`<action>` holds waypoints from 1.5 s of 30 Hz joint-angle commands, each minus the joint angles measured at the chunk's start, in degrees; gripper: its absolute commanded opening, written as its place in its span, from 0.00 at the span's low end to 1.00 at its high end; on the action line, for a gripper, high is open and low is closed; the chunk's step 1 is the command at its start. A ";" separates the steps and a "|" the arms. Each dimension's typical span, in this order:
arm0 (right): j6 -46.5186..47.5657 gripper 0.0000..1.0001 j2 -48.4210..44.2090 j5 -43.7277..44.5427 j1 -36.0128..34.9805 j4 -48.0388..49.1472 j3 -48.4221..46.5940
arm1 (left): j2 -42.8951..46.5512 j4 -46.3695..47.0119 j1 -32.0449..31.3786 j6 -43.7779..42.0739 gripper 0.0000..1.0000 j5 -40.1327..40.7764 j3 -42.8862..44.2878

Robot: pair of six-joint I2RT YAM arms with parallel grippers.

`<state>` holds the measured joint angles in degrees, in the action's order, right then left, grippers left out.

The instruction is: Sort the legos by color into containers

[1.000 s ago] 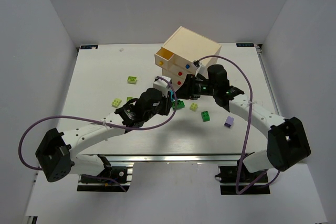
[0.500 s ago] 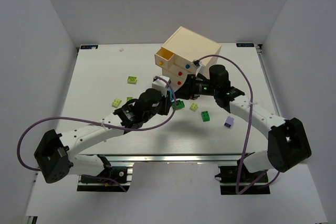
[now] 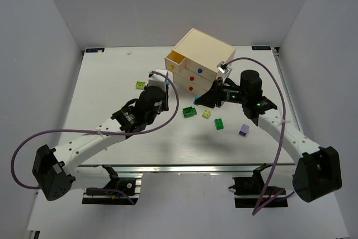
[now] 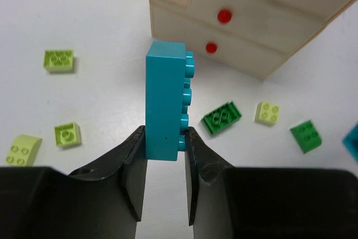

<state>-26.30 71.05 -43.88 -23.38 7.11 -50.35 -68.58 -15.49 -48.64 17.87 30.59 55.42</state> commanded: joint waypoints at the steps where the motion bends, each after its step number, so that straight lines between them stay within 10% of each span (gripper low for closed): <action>1: 6.95 0.00 -5.73 -4.90 1.05 3.52 1.83 | 1.96 2.30 1.79 -3.01 0.00 1.23 6.79; 11: 9.69 0.00 -9.43 -3.06 4.65 2.47 3.33 | -20.45 -4.82 6.18 -0.64 0.00 -4.74 36.68; 18: 9.35 0.00 -10.05 -4.20 6.76 2.82 3.85 | -21.86 9.94 9.87 -8.29 0.00 -16.52 32.30; 35: 8.02 0.00 -9.79 -6.31 9.58 4.22 4.73 | -31.44 5.21 14.89 -10.66 0.00 -18.19 38.36; 45: 7.32 0.00 -9.78 -6.92 10.45 4.49 4.82 | -32.59 4.15 15.42 -10.04 0.28 -17.23 39.94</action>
<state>-18.63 62.17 -49.67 -13.47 8.88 -45.93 -102.74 -11.07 -33.54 7.94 13.47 93.19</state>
